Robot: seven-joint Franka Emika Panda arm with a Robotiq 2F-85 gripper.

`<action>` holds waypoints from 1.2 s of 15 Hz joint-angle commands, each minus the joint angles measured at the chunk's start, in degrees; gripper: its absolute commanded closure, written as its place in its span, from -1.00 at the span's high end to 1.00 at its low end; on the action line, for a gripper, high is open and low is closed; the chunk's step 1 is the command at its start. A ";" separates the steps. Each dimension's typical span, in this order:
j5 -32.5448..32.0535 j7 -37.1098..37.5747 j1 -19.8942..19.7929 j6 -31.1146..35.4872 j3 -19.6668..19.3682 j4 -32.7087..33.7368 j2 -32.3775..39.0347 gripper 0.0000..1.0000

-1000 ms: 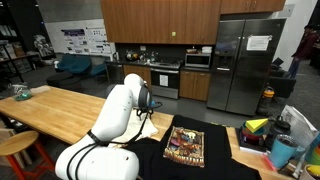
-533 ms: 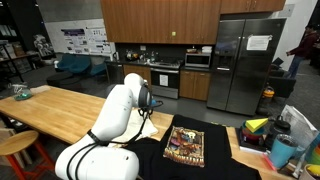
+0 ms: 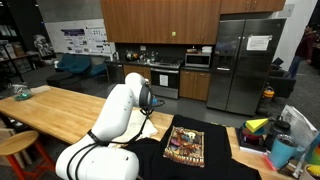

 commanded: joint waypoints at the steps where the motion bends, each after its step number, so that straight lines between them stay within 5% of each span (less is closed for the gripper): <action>1: 1.01 2.60 -2.13 3.02 -0.01 -7.99 -7.37 -0.99; 6: 0.31 7.33 -5.53 10.00 -0.47 -20.84 -19.46 -0.99; 18: -1.01 15.11 -4.88 18.49 0.71 -52.96 -49.02 -0.99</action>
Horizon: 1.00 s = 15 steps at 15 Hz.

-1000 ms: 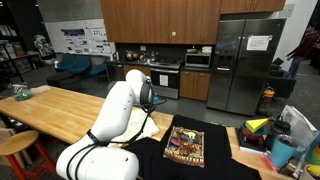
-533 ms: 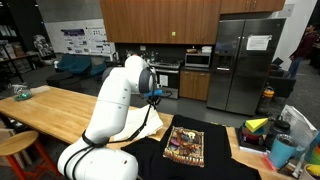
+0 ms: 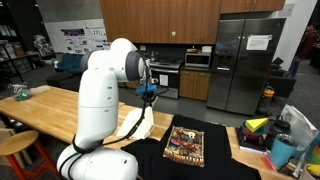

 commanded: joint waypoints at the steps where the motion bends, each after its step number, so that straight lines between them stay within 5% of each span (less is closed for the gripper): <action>1: -0.56 2.35 0.41 4.62 1.79 -13.55 -11.51 -0.99; 7: 2.64 2.28 1.31 10.30 6.17 -20.72 -18.17 -0.99; 15: 3.58 0.17 2.01 9.54 8.54 -20.67 -19.40 -0.99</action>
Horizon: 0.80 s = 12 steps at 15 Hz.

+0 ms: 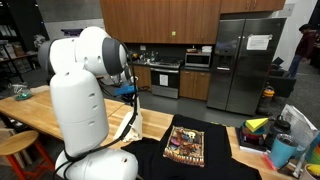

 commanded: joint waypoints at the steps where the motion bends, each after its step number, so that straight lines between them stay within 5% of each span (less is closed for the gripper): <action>1: 0.06 -0.02 -0.09 -0.18 0.19 0.13 -0.05 -0.95; 12: 1.88 4.66 2.74 3.95 3.20 -1.92 -0.46 -0.99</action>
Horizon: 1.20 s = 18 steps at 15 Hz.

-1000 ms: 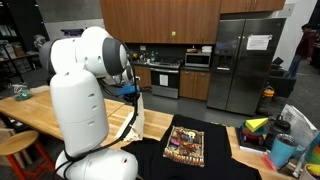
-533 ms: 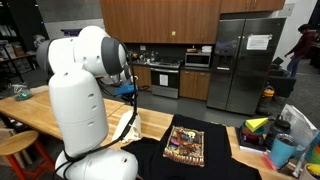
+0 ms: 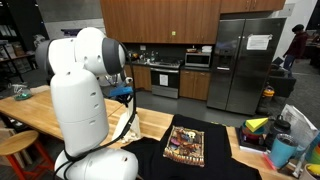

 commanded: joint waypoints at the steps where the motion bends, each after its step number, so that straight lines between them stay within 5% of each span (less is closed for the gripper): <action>1: 1.60 3.82 1.49 2.89 1.39 -1.28 -0.72 -0.99; 12: 0.29 -2.15 6.13 20.63 4.38 1.99 11.01 -0.99; 13: -0.50 -2.97 6.59 21.46 4.23 2.07 11.70 -0.45; 18: -4.13 -7.14 7.72 26.66 4.10 1.48 13.14 0.02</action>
